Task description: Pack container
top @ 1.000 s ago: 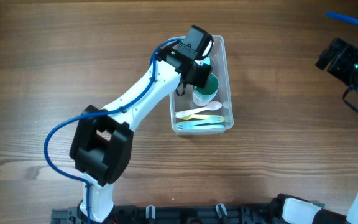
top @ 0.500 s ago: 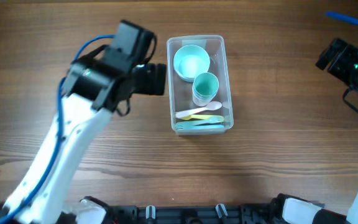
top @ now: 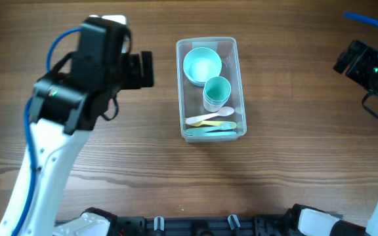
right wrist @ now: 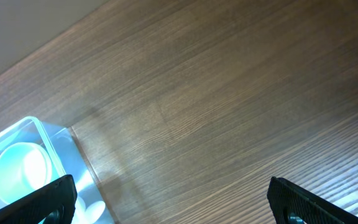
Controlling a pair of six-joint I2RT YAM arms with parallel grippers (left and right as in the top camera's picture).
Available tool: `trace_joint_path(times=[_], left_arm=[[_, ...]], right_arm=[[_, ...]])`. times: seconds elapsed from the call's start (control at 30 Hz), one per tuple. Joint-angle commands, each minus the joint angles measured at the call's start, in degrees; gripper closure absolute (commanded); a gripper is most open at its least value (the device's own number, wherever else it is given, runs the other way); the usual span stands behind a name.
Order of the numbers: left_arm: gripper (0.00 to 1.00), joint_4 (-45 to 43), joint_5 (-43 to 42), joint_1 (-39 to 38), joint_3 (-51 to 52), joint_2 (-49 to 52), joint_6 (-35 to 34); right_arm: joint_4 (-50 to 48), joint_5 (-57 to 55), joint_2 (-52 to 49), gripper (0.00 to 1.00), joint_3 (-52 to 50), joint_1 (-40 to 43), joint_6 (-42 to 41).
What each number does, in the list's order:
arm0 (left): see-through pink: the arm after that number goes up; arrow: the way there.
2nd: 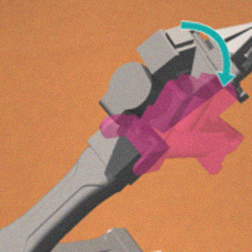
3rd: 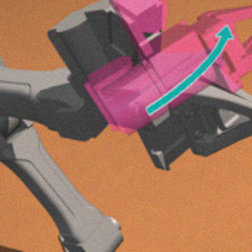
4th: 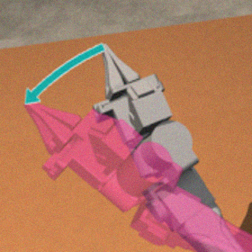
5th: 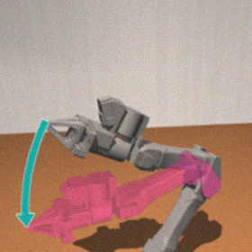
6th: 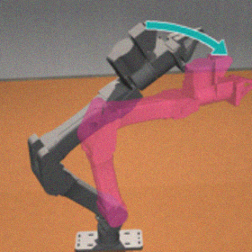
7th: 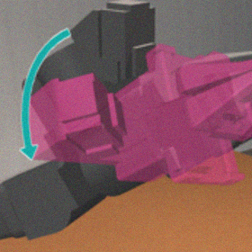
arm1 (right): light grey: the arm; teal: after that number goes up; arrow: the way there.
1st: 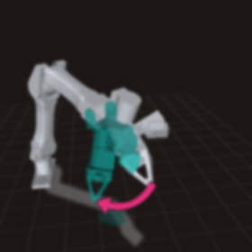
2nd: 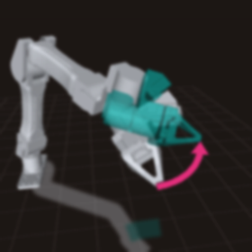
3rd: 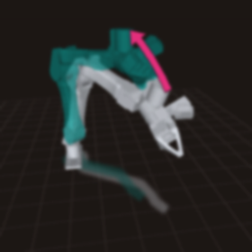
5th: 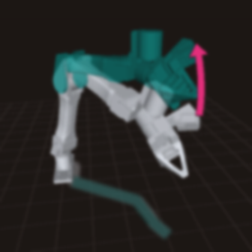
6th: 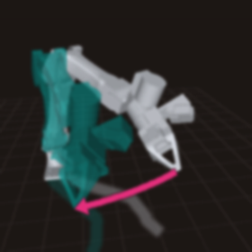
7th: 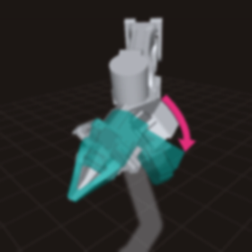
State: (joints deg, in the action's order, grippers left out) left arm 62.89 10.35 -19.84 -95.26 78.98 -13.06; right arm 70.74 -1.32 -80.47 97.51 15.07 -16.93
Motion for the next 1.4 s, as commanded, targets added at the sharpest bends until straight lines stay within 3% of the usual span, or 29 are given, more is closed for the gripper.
trace_joint_path(times=[0.0, 0.17, 0.2, 0.37, 0.6, 0.8, 1.37], left_arm=[[0.00, -5.11, -5.05, 5.44, 6.08, -8.87, 1.27], [0.00, -14.80, -6.23, 10.40, 25.92, -24.11, 1.29], [0.00, -22.25, -7.67, 11.58, 36.81, -31.23, 1.29], [0.00, -35.08, -11.43, 11.87, 60.19, -47.89, 0.90], [0.00, -35.47, -12.50, 11.87, 79.14, -68.30, 0.57], [0.00, -35.52, -12.48, 12.68, 87.47, -75.78, 0.57], [0.00, -35.69, -12.28, 12.66, 87.49, -78.82, 0.61]], right_arm=[[0.07, 0.26, -0.31, 0.00, -0.52, 0.07, -1.11], [0.07, 0.26, -0.31, 0.00, -0.52, 0.07, -1.09], [0.07, 0.26, -0.33, 0.00, -0.52, 0.07, -1.11], [0.07, 0.26, -0.33, 0.00, -0.52, 0.07, -1.11], [0.07, 0.26, -0.31, 0.00, -0.52, 0.07, -1.14], [0.07, 0.26, -0.33, 0.00, -0.52, 0.07, -1.11], [0.07, 0.28, -0.33, 0.00, -0.52, 0.07, -1.11]])
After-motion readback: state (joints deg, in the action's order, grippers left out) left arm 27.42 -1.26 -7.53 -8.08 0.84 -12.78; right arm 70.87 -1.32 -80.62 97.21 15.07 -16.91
